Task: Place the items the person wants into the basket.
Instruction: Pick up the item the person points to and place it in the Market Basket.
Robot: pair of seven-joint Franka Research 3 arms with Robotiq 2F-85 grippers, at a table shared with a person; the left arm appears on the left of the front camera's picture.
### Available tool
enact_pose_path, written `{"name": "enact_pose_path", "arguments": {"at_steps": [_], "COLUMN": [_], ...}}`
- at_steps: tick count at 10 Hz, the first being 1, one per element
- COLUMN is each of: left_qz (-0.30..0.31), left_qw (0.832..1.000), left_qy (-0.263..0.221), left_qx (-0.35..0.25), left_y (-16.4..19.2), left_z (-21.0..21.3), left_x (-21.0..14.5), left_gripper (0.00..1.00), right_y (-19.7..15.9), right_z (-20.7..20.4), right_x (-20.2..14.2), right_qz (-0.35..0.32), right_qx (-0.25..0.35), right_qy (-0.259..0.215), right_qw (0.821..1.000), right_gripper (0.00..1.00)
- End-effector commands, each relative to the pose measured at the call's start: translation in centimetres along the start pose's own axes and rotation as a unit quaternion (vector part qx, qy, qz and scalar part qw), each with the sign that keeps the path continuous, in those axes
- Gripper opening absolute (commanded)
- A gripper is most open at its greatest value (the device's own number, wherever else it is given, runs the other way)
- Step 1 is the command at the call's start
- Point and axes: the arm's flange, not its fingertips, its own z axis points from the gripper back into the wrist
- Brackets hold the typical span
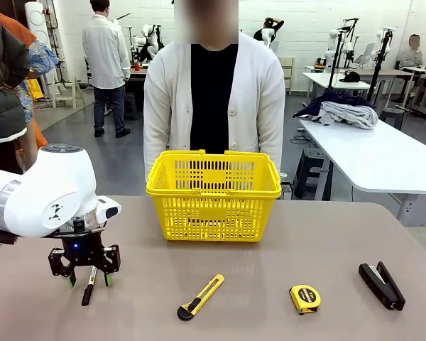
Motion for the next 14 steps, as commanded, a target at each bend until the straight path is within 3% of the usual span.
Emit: {"name": "enact_pose_path", "arguments": {"at_steps": [1, 2, 3, 11, 12, 14], "left_qz": [0.014, 0.014, 0.015, 0.009, 0.0, -0.044], "left_qw": [1.0, 1.0, 1.0, 1.0, 1.0, 0.999], "left_qy": [-0.012, -0.012, -0.013, -0.011, -0.01, -0.004], "left_qx": [0.016, 0.016, 0.016, 0.011, 0.003, -0.022], "left_y": [0.1, 0.1, 0.2, 0.4, 0.7, 2.0], "left_z": [-0.7, -0.7, -0.7, -0.5, 0.4, 6.0], "left_x": [-0.5, -0.5, -0.6, -0.6, -0.6, -1.0], "left_gripper": [0.0, 0.43, 0.0, 0.0, 0.0, 0.0], "right_y": [-0.1, -0.1, -0.1, -0.1, -0.1, -0.1], "right_z": [0.1, 0.1, 0.1, 0.1, 0.1, 0.1], "right_x": [0.2, 0.2, 0.2, 0.2, 0.2, 0.2], "right_qz": [0.005, 0.005, 0.005, 0.005, 0.005, 0.005], "right_qx": [0.009, 0.009, 0.009, 0.009, 0.009, 0.009], "right_qy": [-0.01, -0.01, -0.01, -0.01, -0.01, -0.01], "right_qw": [1.0, 1.0, 1.0, 1.0, 1.0, 1.0], "right_gripper": [1.0, 1.0, 1.0, 1.0, 1.0, 1.0]}}
